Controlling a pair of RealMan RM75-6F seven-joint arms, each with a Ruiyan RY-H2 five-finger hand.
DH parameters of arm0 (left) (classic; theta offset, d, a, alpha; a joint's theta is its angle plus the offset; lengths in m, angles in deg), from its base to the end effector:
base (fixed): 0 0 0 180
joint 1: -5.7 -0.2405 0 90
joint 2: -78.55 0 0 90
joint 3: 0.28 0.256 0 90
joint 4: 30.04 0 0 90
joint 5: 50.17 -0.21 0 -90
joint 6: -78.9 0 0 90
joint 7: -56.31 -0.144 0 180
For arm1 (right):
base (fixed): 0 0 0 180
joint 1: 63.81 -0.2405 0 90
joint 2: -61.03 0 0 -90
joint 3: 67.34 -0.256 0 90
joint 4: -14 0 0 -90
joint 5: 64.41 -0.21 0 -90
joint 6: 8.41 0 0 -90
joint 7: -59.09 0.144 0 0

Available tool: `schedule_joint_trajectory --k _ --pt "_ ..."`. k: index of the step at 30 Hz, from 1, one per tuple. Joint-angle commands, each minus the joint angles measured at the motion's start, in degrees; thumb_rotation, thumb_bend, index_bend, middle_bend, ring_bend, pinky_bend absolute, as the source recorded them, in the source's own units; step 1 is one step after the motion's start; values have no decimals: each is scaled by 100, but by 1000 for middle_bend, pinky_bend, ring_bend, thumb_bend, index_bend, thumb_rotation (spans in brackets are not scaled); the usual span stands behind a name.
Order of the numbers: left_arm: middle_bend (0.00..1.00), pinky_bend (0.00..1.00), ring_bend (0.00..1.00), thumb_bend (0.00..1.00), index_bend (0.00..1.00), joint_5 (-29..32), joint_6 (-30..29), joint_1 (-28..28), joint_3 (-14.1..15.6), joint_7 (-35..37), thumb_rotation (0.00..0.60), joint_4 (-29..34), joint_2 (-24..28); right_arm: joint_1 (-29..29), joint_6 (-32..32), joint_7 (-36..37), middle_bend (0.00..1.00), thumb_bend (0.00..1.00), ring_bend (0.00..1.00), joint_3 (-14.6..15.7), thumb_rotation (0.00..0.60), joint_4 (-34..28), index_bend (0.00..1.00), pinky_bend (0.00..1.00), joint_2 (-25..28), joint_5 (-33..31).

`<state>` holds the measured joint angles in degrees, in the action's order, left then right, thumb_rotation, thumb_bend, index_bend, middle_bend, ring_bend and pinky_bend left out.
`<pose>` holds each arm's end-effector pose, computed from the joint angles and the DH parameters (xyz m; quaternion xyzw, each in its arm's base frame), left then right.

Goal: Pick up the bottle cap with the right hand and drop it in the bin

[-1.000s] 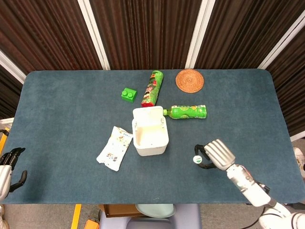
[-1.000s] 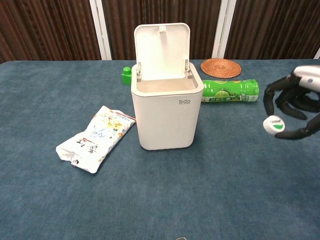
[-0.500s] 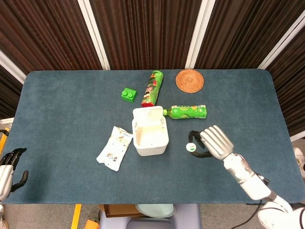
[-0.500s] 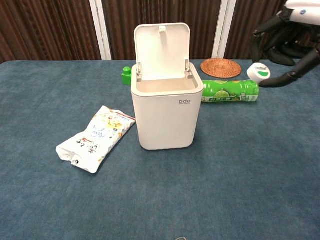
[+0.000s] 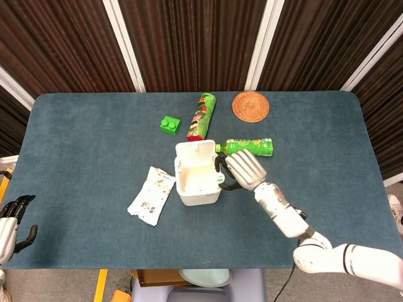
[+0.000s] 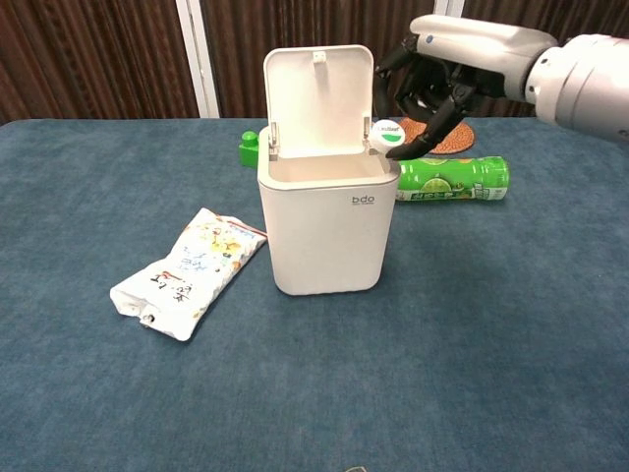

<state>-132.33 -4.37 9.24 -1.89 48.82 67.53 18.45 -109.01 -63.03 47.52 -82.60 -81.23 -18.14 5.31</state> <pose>-0.3144 0.1677 0.1692 -0.6026 -0.3916 -0.3219 0.6164 -0.0900 -0.3519 0.0393 0.7354 -0.3524 0.4593 0.3521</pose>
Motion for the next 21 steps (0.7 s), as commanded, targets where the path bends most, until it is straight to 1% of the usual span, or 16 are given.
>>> schedule_joint_trajectory --k 1,4,8,12,15,18,21 --pt "151 398 189 458 151 3 2 -1 2 -1 600 -1 -3 -98 59 -31 923 303 930 -44 600 140 694 1000 -144 -118" --pt "151 398 189 457 155 19 21 5 4 -14 600 -7 -9 -126 68 -14 923 273 931 -24 600 200 629 1000 -182 -120" --pt "151 398 189 456 159 9 13 8 3 -30 600 -4 -12 -93 -15 31 923 118 930 21 600 172 539 1000 -139 -20" --pt "151 398 189 457 159 9 25 9 15 -54 600 6 -15 33 -223 190 923 89 931 48 600 43 465 1000 17 171" --pt "151 398 189 457 159 -5 27 14 20 -67 600 8 -15 218 -443 372 923 87 930 109 600 -172 442 1000 284 401" --pt "151 398 189 457 159 -11 18 12 20 -68 600 1 -18 572 -912 632 923 87 923 265 600 -483 445 1000 667 859" --pt "150 398 189 456 159 -11 20 14 21 -74 600 -7 -23 1104 -1701 939 923 88 897 567 600 -660 476 1000 1044 1582"
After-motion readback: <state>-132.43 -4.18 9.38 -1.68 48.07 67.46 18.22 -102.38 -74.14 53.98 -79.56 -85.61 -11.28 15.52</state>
